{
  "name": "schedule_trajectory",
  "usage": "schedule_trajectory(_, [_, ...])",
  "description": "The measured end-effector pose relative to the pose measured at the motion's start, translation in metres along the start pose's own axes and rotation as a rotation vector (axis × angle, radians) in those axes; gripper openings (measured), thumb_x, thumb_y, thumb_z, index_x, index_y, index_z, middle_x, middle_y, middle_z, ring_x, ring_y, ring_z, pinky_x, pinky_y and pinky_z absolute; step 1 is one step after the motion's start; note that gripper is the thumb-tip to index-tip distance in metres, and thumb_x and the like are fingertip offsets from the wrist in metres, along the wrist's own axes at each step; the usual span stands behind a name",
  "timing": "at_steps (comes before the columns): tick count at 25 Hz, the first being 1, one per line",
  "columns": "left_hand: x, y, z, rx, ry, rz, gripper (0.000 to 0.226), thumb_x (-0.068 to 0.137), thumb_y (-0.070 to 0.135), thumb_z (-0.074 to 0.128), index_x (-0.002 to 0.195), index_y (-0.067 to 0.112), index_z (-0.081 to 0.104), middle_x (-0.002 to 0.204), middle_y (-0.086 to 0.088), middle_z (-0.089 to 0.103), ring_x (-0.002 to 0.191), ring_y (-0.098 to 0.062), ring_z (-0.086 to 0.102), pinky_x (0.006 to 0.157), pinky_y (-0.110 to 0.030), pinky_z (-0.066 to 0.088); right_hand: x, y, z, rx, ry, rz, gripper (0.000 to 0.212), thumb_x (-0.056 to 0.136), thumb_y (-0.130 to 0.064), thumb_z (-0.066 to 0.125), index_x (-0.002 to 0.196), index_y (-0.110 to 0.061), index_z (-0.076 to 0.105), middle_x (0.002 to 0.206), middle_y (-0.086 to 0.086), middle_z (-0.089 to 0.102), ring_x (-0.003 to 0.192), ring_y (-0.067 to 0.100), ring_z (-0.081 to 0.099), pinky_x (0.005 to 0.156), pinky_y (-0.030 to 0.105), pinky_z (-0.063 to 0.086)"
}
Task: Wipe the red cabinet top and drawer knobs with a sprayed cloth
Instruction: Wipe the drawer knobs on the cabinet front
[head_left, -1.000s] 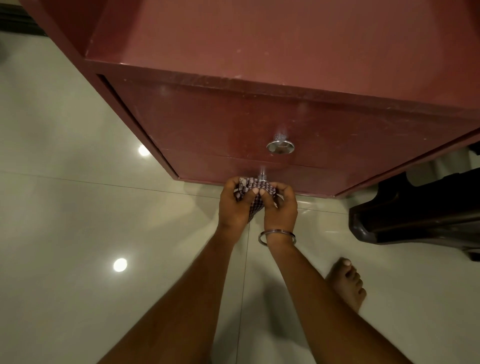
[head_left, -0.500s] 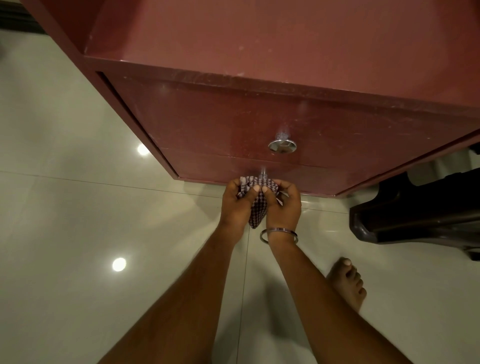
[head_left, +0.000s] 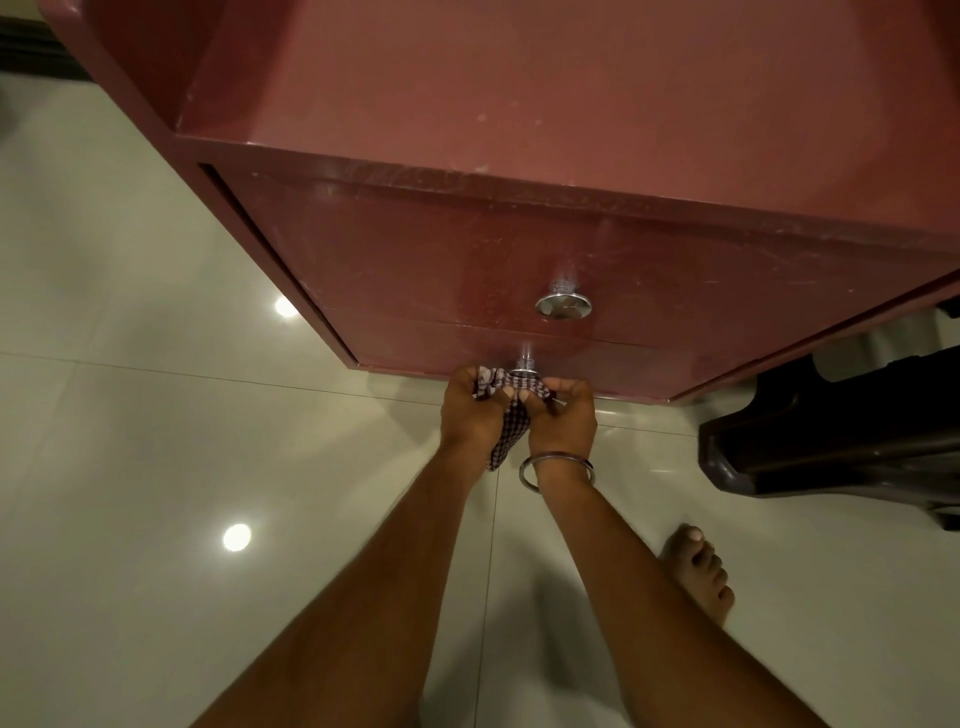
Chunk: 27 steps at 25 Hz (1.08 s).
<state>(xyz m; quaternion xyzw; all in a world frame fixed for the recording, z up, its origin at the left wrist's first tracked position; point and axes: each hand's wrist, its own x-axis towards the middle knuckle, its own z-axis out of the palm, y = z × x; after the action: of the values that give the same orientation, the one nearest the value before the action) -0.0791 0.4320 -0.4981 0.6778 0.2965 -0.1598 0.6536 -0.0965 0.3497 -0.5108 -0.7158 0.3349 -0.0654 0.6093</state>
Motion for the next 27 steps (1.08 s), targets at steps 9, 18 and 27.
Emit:
schedule_trajectory(9, [-0.008,0.005,-0.011,-0.213,-0.12,0.09,0.023,0.086,0.014,0.069,0.107,0.011,0.063,0.101,-0.004,0.072,0.093,-0.017,0.069,0.075,-0.024,0.055,-0.009,-0.012,-0.004,0.009,0.027,-0.171,0.021,0.081,-0.013,0.071,0.1,-0.014,0.061,0.096,0.0,0.067,0.085,0.01,0.064,0.076,0.014,0.052])
schedule_trajectory(18, [-0.002,0.003,-0.015,-0.112,-0.132,0.06,0.022,0.087,0.008,0.066,0.108,0.009,0.059,0.096,0.0,0.068,0.09,-0.017,0.066,0.071,-0.026,0.055,-0.002,-0.01,-0.013,-0.054,-0.079,-0.13,0.025,0.078,-0.007,0.073,0.098,-0.011,0.059,0.092,0.002,0.065,0.08,0.011,0.061,0.068,0.006,0.049])
schedule_trajectory(27, [0.017,-0.003,-0.004,0.169,0.027,0.004,0.03,0.083,0.013,0.07,0.111,0.012,0.057,0.112,-0.008,0.065,0.102,-0.024,0.062,0.092,-0.039,0.052,0.008,-0.008,-0.002,-0.104,-0.029,0.044,0.026,0.076,0.007,0.07,0.099,0.006,0.059,0.07,-0.009,0.054,0.064,0.006,0.054,0.056,0.001,0.044])
